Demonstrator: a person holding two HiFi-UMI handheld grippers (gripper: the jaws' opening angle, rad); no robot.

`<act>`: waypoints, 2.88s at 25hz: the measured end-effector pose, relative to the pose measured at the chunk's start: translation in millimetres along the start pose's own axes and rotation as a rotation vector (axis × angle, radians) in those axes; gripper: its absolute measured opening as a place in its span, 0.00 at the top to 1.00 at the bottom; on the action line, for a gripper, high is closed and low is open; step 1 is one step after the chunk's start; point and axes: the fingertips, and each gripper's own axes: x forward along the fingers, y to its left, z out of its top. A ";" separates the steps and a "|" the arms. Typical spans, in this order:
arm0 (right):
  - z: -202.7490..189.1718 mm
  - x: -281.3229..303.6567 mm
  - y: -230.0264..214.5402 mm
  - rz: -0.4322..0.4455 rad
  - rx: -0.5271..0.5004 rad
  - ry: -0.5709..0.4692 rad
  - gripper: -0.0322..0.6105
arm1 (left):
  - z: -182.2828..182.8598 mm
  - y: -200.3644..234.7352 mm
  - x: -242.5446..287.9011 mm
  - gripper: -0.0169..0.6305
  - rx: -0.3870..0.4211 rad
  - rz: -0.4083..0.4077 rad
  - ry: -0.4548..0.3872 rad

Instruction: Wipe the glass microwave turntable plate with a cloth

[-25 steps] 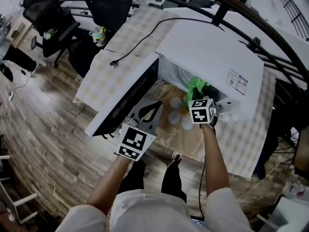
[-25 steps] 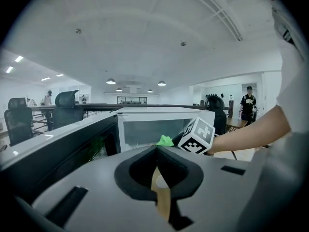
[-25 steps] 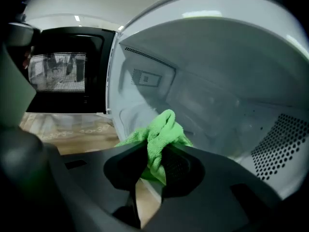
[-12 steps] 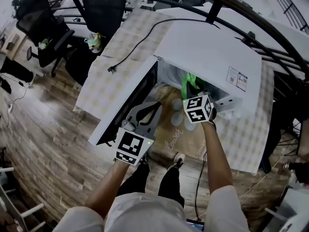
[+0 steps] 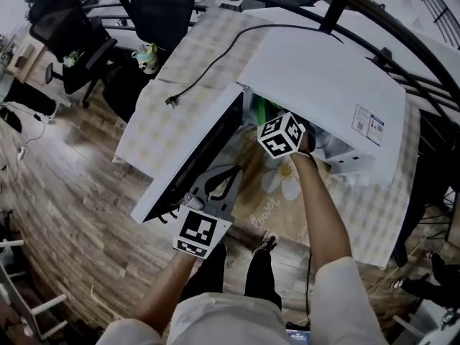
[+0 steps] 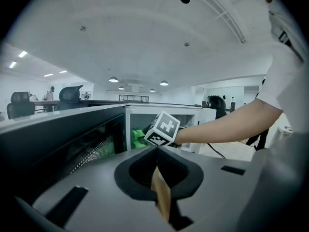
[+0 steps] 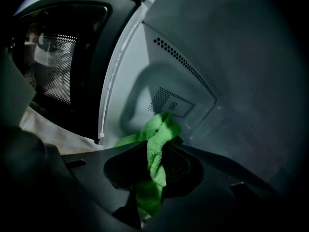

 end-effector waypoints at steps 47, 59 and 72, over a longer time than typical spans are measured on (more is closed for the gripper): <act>-29.4 17.8 -25.4 -0.076 -0.066 0.078 0.84 | -0.2 -17.3 17.8 0.95 -0.013 -0.093 0.052; -80.8 -66.2 12.9 0.029 -0.077 0.239 0.84 | 2.8 -31.4 10.8 0.95 -0.017 -0.086 0.039; -65.3 -95.0 -3.2 -0.101 0.000 0.161 0.84 | 4.3 -9.0 -3.3 0.95 -0.056 -0.020 0.013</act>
